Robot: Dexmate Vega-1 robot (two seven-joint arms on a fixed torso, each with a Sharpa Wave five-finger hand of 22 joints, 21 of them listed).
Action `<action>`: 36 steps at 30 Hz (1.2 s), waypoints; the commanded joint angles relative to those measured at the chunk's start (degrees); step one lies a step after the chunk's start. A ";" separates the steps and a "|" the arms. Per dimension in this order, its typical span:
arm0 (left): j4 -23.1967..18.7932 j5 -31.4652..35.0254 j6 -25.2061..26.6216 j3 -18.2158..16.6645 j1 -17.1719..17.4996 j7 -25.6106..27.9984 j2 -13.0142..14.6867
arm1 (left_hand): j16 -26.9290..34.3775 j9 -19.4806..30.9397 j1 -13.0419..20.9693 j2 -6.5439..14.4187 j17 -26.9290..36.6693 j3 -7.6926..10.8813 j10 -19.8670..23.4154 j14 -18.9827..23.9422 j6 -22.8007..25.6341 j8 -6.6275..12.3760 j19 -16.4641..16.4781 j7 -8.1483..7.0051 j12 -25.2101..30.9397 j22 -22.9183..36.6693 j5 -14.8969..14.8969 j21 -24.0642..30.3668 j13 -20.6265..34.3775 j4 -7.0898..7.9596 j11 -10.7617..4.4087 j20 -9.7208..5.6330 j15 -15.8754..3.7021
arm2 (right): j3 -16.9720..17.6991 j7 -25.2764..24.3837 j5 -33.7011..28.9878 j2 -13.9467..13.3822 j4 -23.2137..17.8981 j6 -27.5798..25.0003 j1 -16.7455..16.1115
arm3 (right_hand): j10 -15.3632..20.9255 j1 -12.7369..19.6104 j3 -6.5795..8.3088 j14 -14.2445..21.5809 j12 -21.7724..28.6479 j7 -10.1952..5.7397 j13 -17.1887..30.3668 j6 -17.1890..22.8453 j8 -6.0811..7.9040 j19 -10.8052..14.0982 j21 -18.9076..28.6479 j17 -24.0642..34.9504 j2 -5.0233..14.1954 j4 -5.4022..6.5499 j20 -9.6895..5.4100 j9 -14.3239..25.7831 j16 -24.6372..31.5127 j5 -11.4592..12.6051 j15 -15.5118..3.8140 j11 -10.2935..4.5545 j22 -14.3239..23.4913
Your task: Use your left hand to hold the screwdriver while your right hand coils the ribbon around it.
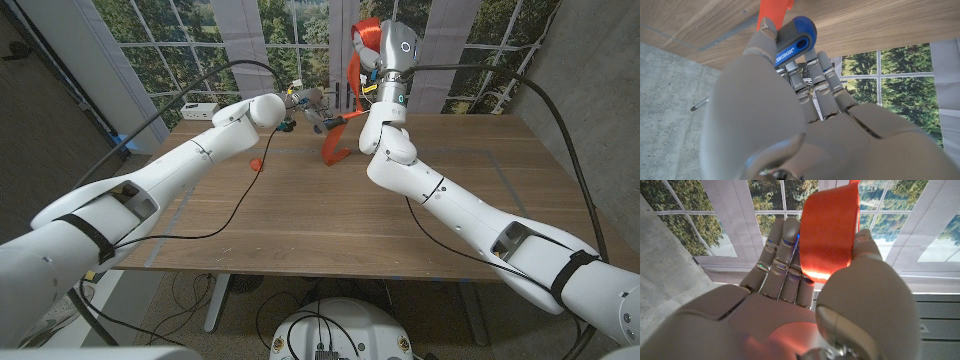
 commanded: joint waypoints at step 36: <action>11.03 -0.46 -3.95 2.27 -5.41 2.36 -5.41 | -0.87 0.60 7.71 9.12 16.43 1.11 0.05 9.06 1.39 -0.05 -0.42 -0.32 -0.46 0.09 0.45 0.56 0.54 0.41 -1.74 0.08 -15.04 | 3.27 5.62 -16.28 -4.32 -22.84 -4.04 -28.59 | 3.64 12.12 0.06 3.40 0.15 -0.48 16.86 2.12 0.48 0.30 -0.51 1.22 12.39 0.01 -1.23 -0.18 0.11 0.65 -5.07 -2.27 0.00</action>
